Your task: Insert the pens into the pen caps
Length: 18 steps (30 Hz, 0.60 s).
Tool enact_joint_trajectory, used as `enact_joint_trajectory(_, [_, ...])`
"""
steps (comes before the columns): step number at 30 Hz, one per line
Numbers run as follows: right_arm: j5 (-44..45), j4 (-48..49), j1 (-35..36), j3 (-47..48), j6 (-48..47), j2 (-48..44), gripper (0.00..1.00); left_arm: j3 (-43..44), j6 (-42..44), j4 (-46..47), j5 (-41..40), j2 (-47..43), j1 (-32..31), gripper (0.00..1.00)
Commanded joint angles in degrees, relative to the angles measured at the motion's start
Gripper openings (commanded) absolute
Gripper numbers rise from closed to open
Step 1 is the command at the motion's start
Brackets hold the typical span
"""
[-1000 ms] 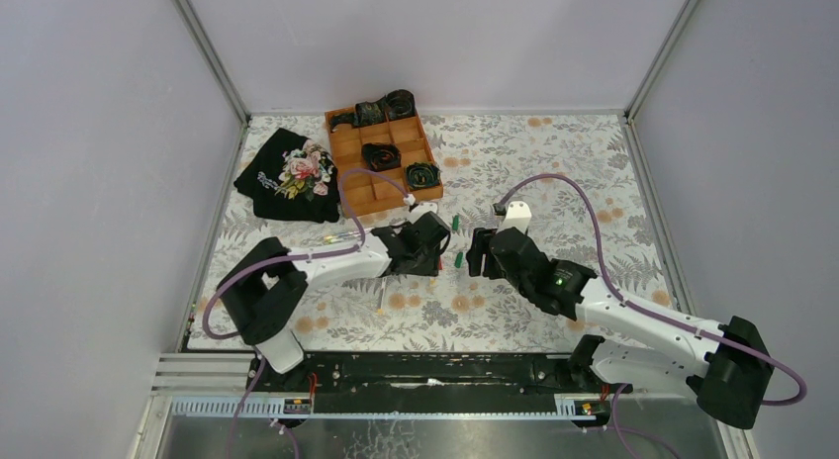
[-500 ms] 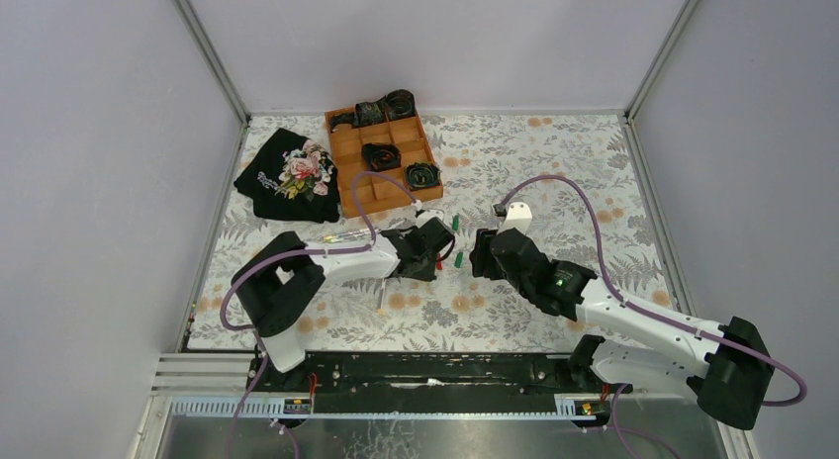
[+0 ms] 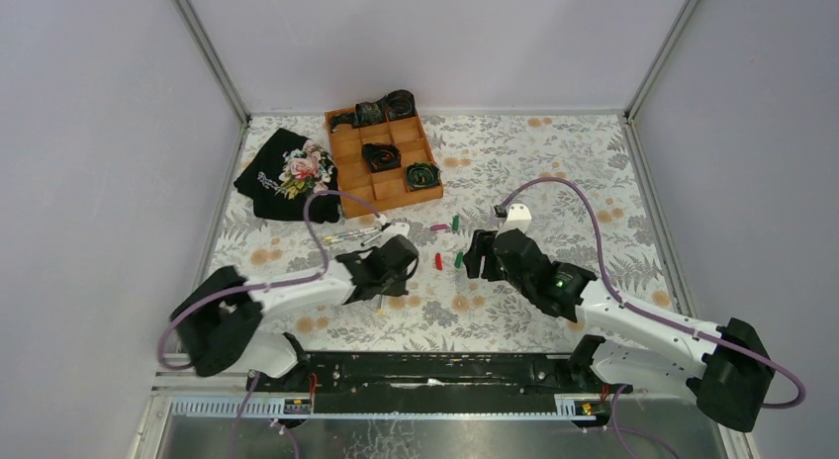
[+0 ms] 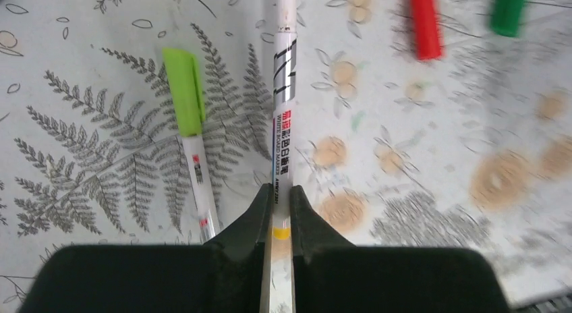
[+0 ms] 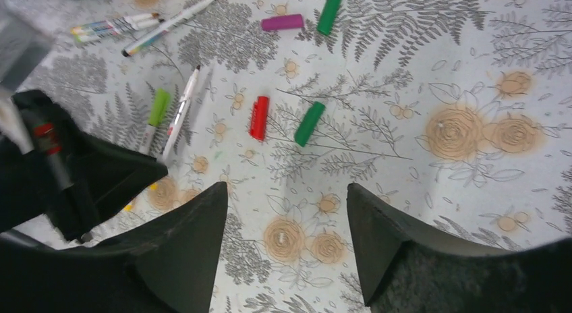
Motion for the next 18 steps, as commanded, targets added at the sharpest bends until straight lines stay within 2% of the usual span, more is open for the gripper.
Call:
enact_joint_trajectory(1, [-7.94, 9.11, -3.14, -1.42, 2.73, -2.01, 0.74, -5.71, 2.72, 12.46, 7.97, -13.86, 0.27, 0.0])
enact_joint_trajectory(3, [-13.99, 12.91, -4.57, -1.94, 3.75, -2.45, 0.8, -7.77, 3.57, 16.13, 12.81, -19.63, 0.3, 0.0])
enact_joint_trajectory(8, [-22.36, 19.57, -6.57, -1.34, 6.61, -3.2, 0.85, -10.02, 3.19, 22.02, 23.95, -28.86, 0.32, 0.0])
enact_joint_trajectory(13, [-24.96, 24.69, -6.66, -2.19, 6.78, -4.4, 0.86, -9.62, 1.9, 23.17, 29.77, -30.54, 0.24, 0.0])
enact_joint_trajectory(18, [-27.38, 25.84, -6.83, -1.25, 6.69, -2.36, 0.81, -9.57, 1.31, 24.9, 32.85, -31.22, 0.27, 0.0])
